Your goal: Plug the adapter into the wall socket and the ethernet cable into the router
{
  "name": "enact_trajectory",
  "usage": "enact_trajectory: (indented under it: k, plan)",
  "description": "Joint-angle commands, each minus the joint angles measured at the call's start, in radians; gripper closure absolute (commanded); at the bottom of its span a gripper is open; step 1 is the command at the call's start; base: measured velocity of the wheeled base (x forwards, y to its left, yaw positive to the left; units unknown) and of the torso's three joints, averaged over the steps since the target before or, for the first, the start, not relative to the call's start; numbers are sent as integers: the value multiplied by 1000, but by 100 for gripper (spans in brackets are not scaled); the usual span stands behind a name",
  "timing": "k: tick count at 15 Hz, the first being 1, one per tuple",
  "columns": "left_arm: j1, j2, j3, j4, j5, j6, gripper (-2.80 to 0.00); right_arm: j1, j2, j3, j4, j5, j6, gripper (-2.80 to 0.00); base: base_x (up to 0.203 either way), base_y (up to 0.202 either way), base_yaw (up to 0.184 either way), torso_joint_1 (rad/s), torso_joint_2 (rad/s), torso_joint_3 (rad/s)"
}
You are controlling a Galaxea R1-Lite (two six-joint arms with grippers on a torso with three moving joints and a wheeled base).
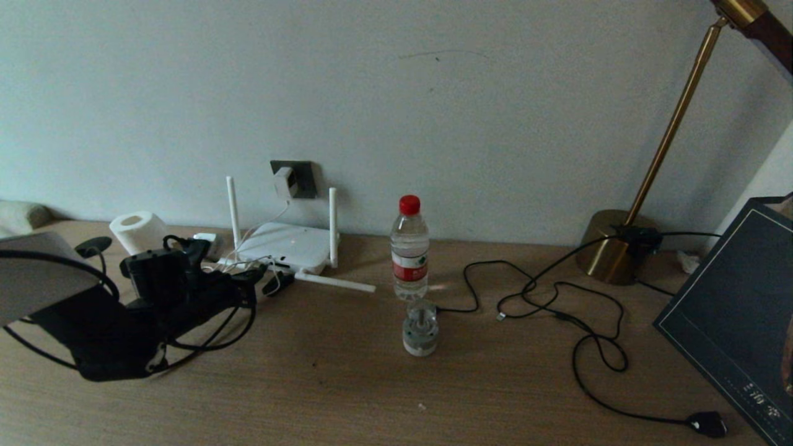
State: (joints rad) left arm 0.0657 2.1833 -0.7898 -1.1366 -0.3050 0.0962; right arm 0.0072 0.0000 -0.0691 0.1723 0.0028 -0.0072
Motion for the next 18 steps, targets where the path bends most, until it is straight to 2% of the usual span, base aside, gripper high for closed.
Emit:
enact_trajectory:
  k: [1,18]
  plan:
    - [0,3,0,-6,-2,0,0,0,2,0,1,0,0,0,0,0,0,0,0,0]
    - [0,4,-16,-6,-8,0,0,0,2,0,1,0,0,0,0,0,0,0,0,0]
